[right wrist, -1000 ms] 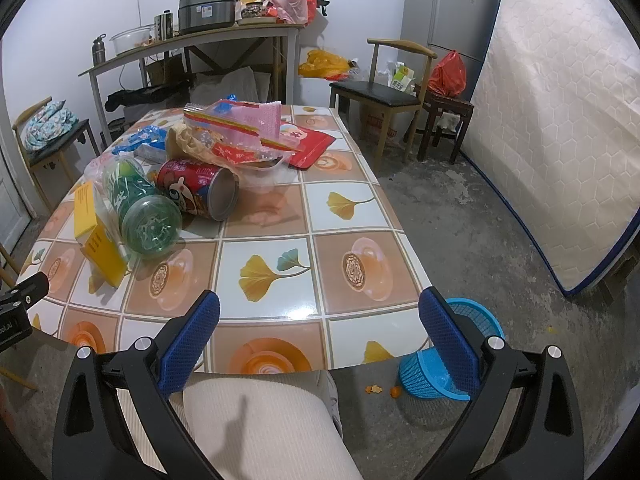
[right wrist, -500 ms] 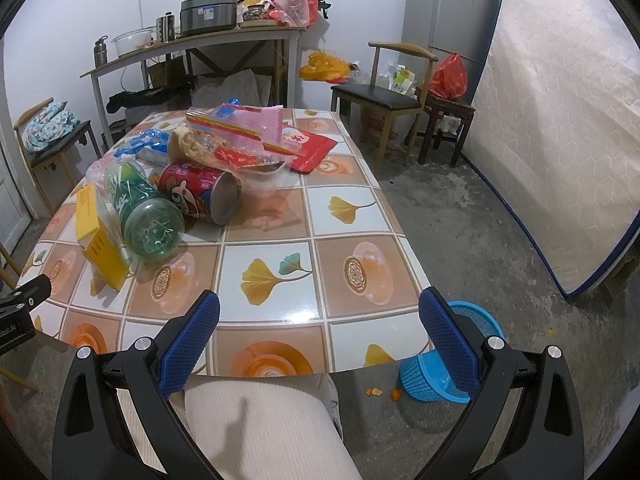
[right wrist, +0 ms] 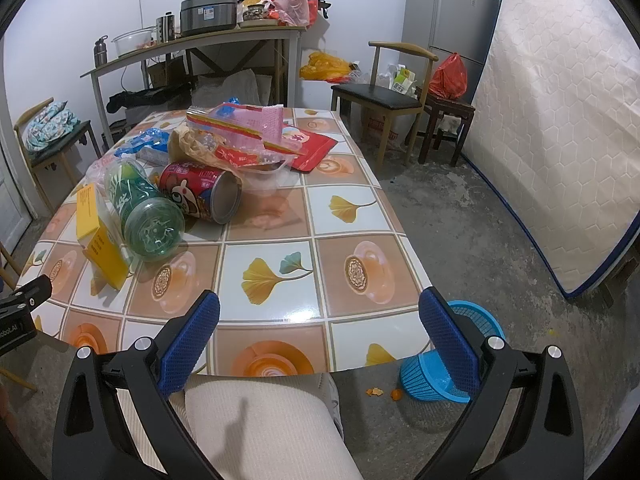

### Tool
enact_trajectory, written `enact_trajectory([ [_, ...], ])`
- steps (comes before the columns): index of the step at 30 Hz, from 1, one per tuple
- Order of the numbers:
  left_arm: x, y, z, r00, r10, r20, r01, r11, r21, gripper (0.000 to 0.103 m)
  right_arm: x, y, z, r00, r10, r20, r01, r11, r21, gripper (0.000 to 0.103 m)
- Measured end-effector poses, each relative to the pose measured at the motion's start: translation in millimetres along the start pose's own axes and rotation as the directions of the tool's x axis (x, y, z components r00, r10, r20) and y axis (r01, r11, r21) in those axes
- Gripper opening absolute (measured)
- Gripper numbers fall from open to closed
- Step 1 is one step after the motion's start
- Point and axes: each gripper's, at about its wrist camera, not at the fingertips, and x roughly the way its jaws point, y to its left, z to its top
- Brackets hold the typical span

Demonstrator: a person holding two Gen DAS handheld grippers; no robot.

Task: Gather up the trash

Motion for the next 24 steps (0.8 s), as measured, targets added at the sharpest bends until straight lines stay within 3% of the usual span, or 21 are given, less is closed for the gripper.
enact_trajectory([
  [24, 7.6, -1.5, -4.2, 1.0, 0.009, -0.015, -0.009, 1.0, 0.005, 0.096, 0.6, 0.1, -0.5, 1.0, 0.001, 0.0, -0.001, 1.0, 0.001, 0.097],
])
